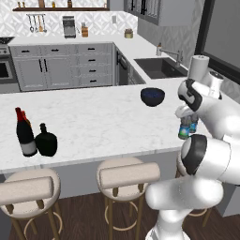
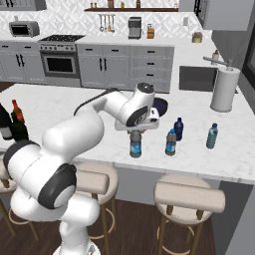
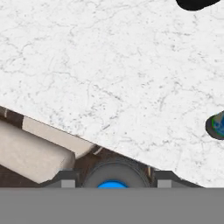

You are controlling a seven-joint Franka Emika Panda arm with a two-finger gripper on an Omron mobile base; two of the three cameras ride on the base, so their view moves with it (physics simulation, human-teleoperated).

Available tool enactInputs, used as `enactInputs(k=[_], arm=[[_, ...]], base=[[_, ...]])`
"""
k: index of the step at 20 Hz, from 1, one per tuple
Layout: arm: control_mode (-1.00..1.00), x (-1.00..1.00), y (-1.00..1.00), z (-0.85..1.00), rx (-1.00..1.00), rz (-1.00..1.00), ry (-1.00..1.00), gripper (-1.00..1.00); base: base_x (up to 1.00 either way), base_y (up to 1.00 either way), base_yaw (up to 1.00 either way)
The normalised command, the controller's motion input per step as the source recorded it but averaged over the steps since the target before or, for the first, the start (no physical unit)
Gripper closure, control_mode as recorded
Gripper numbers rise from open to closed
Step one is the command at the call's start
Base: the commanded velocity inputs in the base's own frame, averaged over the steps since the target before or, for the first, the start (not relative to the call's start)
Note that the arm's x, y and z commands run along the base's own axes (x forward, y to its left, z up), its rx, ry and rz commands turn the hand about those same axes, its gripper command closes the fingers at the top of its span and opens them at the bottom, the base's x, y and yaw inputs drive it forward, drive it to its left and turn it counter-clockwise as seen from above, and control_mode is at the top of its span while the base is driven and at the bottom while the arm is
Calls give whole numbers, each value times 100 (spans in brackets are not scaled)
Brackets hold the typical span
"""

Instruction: Move the plastic bottles in the middle to the plastics group, and the glass bottles in the middle to the glass group.

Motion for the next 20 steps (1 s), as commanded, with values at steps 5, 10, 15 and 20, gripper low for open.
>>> enactInputs(k=[5,10,15,20], arm=[[-100,-24,-86,2,-2,0,5,100],[-100,5,-78,0,-4,-3,4,100],[-100,31,-68,0,-1,-7,0,100],[-100,35,-66,0,1,-4,-1,100]], base=[[0,0,0],[0,0,0],[0,0,0],[0,0,0]])
